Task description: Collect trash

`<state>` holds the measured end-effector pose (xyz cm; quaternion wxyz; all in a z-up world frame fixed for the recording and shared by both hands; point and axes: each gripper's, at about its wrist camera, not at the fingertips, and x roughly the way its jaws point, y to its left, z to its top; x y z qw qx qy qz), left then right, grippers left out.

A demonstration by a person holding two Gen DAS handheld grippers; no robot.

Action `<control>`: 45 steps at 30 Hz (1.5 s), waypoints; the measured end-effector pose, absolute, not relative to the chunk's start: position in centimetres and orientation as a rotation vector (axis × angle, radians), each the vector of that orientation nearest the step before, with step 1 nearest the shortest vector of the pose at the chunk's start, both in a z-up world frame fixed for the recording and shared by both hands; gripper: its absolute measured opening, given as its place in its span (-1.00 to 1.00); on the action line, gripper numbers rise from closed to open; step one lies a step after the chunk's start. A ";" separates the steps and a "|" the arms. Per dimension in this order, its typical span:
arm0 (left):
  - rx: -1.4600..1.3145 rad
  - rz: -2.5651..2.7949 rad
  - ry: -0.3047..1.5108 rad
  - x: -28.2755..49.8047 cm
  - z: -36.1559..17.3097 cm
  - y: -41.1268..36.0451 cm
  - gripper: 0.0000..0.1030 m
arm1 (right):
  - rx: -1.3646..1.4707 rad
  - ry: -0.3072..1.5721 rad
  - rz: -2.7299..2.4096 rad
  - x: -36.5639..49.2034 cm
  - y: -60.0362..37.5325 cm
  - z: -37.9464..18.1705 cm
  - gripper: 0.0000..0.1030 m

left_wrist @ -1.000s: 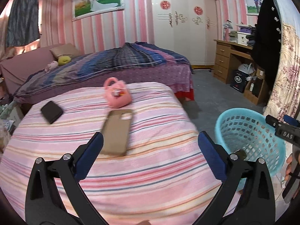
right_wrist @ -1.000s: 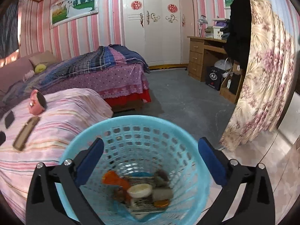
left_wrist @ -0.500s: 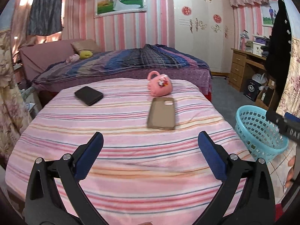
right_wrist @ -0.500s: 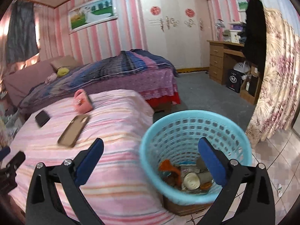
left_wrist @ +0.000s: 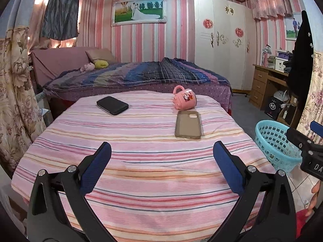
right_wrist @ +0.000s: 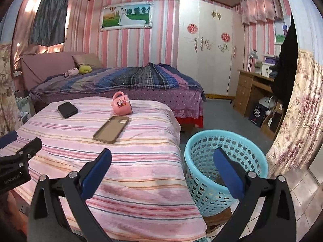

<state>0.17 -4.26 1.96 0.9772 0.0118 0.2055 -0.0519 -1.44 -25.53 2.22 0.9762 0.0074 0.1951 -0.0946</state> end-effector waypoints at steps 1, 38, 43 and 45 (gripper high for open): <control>0.027 -0.102 0.407 0.0 2.0 -4.2 0.89 | 0.018 0.389 -0.189 -1.6 -25.5 2.2 0.91; -0.014 -0.103 0.379 0.5 1.5 -2.3 0.89 | -0.036 0.360 -0.213 -1.8 -23.3 2.5 0.91; -0.008 -0.107 0.367 0.2 1.6 -2.5 0.89 | -0.036 0.363 -0.219 -1.8 -23.3 2.5 0.91; -0.005 -0.105 0.366 0.2 1.6 -2.5 0.89 | -0.041 0.361 -0.222 -1.8 -23.3 2.5 0.91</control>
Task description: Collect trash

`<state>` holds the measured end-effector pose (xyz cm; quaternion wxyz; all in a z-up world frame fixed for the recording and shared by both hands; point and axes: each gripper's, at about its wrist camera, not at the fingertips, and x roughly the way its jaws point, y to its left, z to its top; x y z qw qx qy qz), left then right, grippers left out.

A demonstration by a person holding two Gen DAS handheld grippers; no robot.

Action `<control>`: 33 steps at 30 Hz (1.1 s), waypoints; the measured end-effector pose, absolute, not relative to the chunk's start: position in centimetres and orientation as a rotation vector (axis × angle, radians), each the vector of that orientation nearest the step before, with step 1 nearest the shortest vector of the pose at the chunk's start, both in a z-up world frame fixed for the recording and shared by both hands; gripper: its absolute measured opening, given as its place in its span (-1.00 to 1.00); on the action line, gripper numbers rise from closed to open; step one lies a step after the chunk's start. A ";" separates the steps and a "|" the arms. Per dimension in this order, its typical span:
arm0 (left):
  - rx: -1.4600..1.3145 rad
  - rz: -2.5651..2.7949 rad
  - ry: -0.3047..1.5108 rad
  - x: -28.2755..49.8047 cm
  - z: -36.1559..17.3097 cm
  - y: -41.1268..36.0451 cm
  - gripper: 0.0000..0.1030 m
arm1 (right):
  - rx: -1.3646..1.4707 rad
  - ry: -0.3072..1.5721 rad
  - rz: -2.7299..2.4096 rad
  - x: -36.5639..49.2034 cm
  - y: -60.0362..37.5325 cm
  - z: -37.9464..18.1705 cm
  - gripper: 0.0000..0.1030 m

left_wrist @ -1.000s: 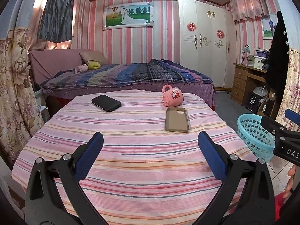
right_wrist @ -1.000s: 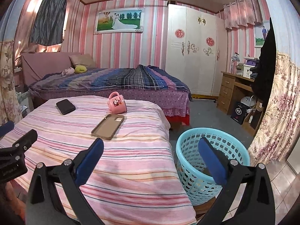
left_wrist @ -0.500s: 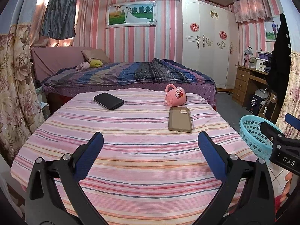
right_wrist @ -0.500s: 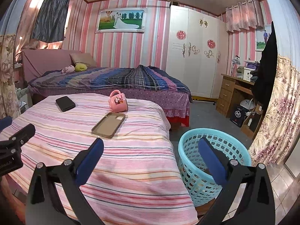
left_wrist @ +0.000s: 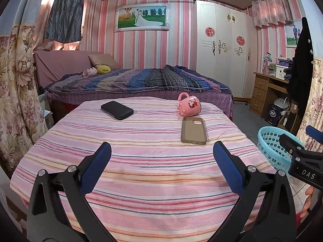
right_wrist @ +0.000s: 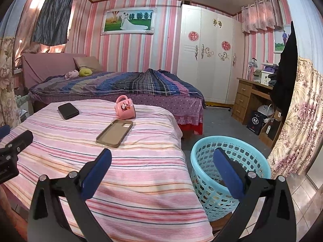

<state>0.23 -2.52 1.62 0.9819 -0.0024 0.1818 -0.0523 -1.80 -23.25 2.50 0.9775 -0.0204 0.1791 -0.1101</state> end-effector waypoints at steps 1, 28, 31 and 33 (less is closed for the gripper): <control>-0.004 -0.104 0.365 0.2 1.6 -2.5 0.89 | -0.043 0.358 -0.224 -1.8 -23.2 2.6 0.91; -0.006 -0.106 0.362 0.0 1.4 -2.5 0.89 | -0.053 0.352 -0.232 -1.8 -23.3 2.5 0.91; -0.008 -0.105 0.364 0.0 1.3 -2.5 0.89 | -0.057 0.349 -0.235 -1.9 -23.3 2.6 0.91; -0.011 -0.102 0.363 0.0 1.3 -2.5 0.89 | -0.057 0.348 -0.235 -1.9 -23.4 2.7 0.91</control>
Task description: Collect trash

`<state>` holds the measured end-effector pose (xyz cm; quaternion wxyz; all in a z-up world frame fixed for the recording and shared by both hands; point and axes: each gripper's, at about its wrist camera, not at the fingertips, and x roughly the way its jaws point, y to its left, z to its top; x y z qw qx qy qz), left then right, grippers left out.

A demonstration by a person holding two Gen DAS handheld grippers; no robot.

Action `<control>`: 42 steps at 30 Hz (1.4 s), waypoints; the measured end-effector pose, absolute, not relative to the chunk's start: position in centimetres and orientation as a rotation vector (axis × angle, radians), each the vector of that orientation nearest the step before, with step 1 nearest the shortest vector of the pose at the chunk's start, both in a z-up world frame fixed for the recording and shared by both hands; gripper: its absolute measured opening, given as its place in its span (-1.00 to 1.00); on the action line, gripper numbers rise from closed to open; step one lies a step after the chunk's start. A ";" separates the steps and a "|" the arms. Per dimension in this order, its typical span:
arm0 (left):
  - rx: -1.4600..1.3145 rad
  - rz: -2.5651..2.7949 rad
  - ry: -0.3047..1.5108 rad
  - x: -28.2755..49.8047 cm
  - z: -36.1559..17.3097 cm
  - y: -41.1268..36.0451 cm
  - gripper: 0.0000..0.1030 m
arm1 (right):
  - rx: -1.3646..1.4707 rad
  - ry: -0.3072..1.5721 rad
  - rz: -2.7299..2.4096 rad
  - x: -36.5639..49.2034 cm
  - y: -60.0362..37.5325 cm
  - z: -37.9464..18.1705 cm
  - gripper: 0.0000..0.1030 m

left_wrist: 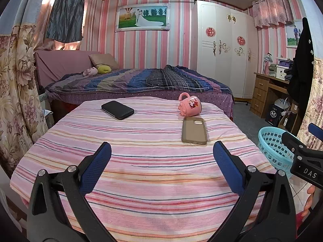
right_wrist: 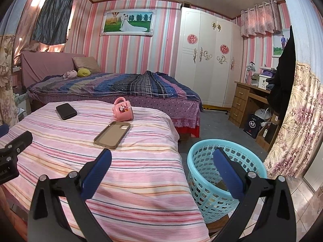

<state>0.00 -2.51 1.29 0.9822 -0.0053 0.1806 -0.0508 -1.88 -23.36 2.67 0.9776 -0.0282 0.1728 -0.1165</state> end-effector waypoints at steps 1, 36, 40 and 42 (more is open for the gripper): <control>-0.013 -0.103 0.364 0.1 1.3 -2.5 0.89 | -0.057 0.348 -0.235 -1.9 -23.4 2.7 0.91; -0.021 -0.103 0.365 0.2 1.3 -2.2 0.89 | -0.056 0.349 -0.237 -1.9 -23.6 2.7 0.91; -0.020 -0.103 0.366 0.2 1.3 -2.2 0.89 | -0.056 0.348 -0.236 -1.9 -23.5 2.7 0.91; -0.020 -0.102 0.365 0.2 1.3 -2.2 0.89 | -0.057 0.349 -0.236 -1.9 -23.6 2.7 0.91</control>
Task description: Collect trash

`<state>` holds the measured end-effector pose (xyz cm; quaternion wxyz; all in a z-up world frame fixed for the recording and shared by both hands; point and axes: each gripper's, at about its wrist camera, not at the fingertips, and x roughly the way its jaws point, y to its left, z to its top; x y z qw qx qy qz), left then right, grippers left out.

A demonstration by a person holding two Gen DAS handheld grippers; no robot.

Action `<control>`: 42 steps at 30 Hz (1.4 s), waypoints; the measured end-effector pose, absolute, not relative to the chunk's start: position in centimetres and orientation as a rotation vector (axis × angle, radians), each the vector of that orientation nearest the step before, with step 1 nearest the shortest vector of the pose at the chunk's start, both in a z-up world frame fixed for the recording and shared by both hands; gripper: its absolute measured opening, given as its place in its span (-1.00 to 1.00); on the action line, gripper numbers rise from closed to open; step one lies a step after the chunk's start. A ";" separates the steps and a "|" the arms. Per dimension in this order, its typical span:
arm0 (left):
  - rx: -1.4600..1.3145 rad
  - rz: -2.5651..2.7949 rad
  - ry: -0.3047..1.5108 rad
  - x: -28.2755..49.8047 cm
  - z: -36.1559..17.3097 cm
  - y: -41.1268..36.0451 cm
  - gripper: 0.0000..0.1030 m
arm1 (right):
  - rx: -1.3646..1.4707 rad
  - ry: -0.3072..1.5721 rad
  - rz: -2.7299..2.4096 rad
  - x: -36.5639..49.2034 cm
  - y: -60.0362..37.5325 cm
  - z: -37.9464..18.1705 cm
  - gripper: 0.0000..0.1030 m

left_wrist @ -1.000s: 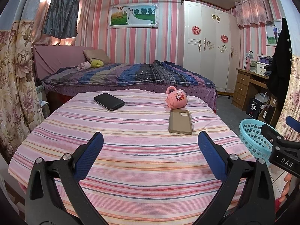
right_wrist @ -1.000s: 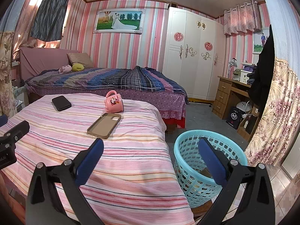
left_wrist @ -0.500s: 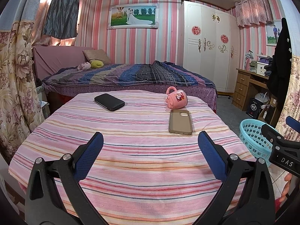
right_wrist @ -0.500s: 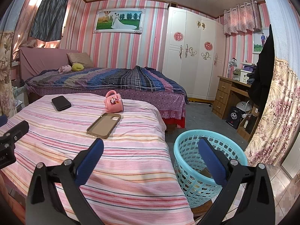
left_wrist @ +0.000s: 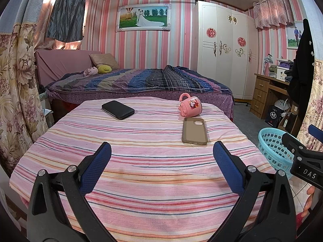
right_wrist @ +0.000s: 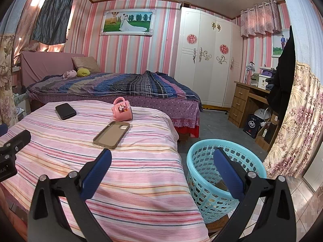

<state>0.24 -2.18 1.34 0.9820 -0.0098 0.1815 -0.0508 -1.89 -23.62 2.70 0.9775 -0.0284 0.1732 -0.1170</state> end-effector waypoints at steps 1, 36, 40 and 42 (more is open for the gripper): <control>-0.020 -0.102 0.365 0.2 1.3 -2.2 0.89 | -0.057 0.349 -0.236 -1.9 -23.5 2.7 0.91; -0.019 -0.101 0.364 0.3 1.3 -2.1 0.89 | -0.056 0.350 -0.237 -1.9 -23.7 2.7 0.91; -0.019 -0.101 0.365 0.3 1.4 -2.1 0.89 | -0.057 0.350 -0.238 -2.0 -23.8 2.6 0.91; -0.019 -0.100 0.364 0.3 1.4 -2.1 0.89 | -0.057 0.351 -0.238 -2.0 -23.8 2.6 0.91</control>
